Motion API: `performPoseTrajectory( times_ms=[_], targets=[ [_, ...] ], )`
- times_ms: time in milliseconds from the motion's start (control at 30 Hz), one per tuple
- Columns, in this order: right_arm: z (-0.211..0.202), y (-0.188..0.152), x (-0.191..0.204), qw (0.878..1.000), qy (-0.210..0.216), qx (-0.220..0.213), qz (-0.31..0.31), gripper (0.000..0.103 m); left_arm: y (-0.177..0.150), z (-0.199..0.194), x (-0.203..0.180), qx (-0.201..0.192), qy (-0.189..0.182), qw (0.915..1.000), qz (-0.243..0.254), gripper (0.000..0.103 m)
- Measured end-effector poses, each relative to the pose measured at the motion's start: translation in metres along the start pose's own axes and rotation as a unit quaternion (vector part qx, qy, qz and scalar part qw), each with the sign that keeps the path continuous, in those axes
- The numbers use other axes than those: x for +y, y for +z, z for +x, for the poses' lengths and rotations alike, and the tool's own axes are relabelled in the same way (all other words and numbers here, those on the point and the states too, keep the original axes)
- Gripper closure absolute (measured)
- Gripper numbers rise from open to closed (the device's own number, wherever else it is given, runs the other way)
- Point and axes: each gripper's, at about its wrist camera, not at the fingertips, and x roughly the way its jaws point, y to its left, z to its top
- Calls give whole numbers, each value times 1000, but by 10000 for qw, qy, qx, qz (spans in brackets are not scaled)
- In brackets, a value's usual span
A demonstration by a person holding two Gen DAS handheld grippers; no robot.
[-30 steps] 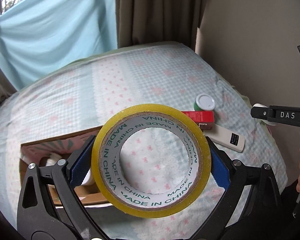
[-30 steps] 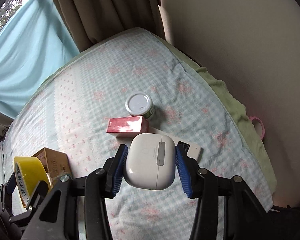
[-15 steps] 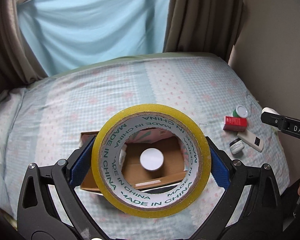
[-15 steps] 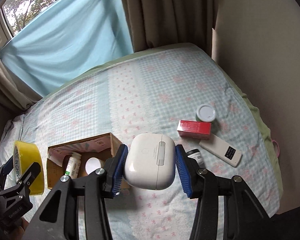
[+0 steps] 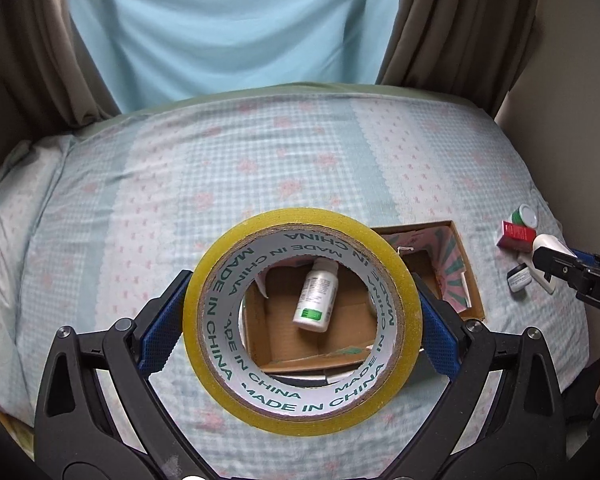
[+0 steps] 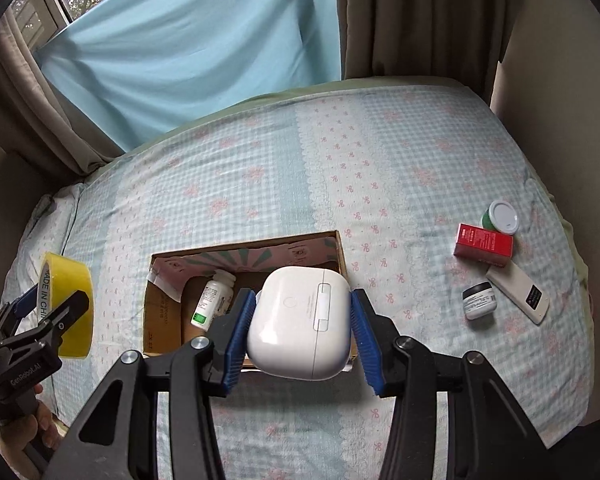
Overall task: Organize rigid objects
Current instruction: 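Lift the tape roll and earbud case and carry them over the box, then lower the tape roll and earbud case into the box and open both grippers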
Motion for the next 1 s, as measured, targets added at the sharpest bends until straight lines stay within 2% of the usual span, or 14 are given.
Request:
performPoseTrajectory(
  times_ms=[333,633,833,1000],
  targets=[
    [94,-24,14,9944,-218,977,-326,59,-7,99,-5,529,-258,9978,317,4],
    [160,-34,11,9850,-369,1559,-645,59,-17,173,-26,947,-329,9928,659,4],
    [195,-44,6,9776,-337,1934,-754,59,-24,204,-26,1110,-278,9902,806,4],
    [202,-52,1,9754,-369,2027,-787,59,-27,213,-21,1215,-347,9894,714,4]
  ],
)
